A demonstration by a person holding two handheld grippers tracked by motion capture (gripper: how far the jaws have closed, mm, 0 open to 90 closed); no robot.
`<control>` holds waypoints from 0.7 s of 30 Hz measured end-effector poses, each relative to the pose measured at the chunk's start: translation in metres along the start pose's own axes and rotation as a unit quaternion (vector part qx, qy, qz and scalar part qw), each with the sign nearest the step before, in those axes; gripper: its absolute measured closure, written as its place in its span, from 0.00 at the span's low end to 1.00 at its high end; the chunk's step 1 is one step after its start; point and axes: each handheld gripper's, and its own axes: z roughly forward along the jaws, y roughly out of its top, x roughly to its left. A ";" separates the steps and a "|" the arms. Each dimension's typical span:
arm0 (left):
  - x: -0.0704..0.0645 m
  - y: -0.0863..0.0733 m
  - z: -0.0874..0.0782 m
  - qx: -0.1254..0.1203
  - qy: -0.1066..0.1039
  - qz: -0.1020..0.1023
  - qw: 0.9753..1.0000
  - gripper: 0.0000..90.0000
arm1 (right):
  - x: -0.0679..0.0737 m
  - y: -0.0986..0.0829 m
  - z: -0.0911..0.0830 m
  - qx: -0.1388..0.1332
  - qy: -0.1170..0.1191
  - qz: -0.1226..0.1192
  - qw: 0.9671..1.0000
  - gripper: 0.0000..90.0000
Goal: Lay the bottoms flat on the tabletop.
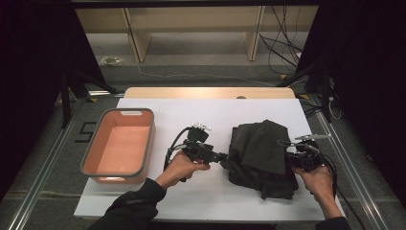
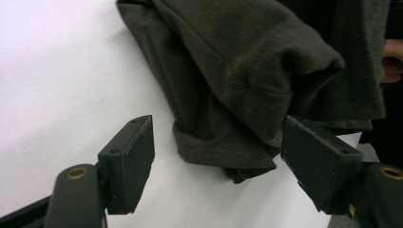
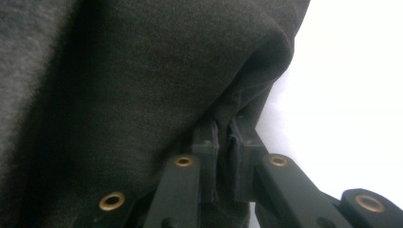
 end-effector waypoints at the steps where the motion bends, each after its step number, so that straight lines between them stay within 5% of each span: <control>1: -0.002 0.001 0.002 -0.001 -0.003 -0.002 1.000 0.29 | 0.000 0.000 0.000 0.000 0.002 0.001 1.000 0.92; 8: -0.008 0.005 0.018 0.003 -0.020 0.000 1.000 0.34 | 0.003 0.000 0.002 0.000 0.009 0.001 1.000 0.93; 12: -0.010 0.008 0.029 -0.006 -0.030 0.004 1.000 0.52 | 0.005 0.001 0.003 -0.001 0.014 0.000 1.000 0.94; 16: -0.015 0.010 0.034 -0.013 -0.031 0.016 0.999 0.87 | 0.007 0.001 0.004 0.001 0.015 -0.002 1.000 0.95; 21: -0.009 0.014 0.021 -0.022 -0.033 0.013 0.999 0.94 | 0.007 0.001 0.005 0.003 0.023 -0.001 1.000 0.96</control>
